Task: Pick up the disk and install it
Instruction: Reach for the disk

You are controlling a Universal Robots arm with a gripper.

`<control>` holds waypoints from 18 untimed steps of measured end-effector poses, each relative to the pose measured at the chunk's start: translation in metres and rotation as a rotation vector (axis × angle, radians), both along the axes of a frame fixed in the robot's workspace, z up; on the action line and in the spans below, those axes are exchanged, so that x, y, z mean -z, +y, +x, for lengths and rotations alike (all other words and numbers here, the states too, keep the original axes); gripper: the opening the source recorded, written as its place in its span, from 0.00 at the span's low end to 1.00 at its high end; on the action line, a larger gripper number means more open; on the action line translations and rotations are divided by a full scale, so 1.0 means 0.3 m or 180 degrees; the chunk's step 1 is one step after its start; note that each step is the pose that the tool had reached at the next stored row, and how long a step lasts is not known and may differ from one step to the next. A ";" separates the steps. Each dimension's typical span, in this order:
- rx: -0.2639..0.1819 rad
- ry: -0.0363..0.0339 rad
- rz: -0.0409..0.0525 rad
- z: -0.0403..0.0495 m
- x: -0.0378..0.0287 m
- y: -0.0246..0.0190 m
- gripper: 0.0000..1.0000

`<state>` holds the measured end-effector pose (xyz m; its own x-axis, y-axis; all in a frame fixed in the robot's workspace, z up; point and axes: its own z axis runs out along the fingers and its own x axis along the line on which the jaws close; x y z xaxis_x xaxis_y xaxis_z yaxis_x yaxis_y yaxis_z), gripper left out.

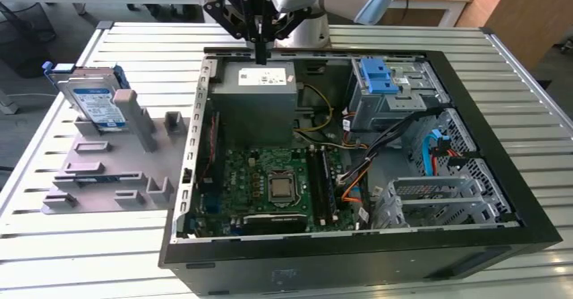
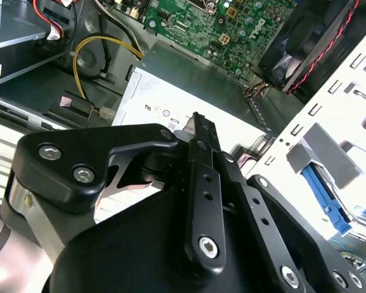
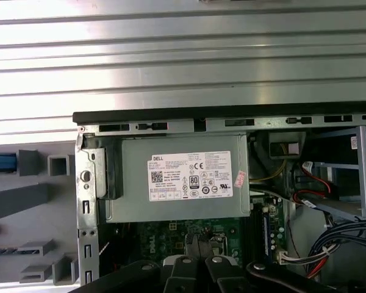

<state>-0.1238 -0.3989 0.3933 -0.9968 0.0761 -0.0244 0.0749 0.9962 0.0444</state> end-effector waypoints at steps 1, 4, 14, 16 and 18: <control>0.0000 0.0000 0.0000 0.000 0.000 0.000 0.11; 0.0001 0.0000 0.0000 -0.002 0.000 0.000 0.11; 0.0000 0.0000 0.0000 -0.016 0.000 0.000 0.11; 0.0001 0.0000 0.0000 -0.022 0.000 0.000 0.11; 0.0001 0.0000 0.0000 -0.028 0.000 0.000 0.11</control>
<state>-0.1322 -0.3989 0.3933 -0.9968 0.0762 -0.0245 0.0751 0.9962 0.0444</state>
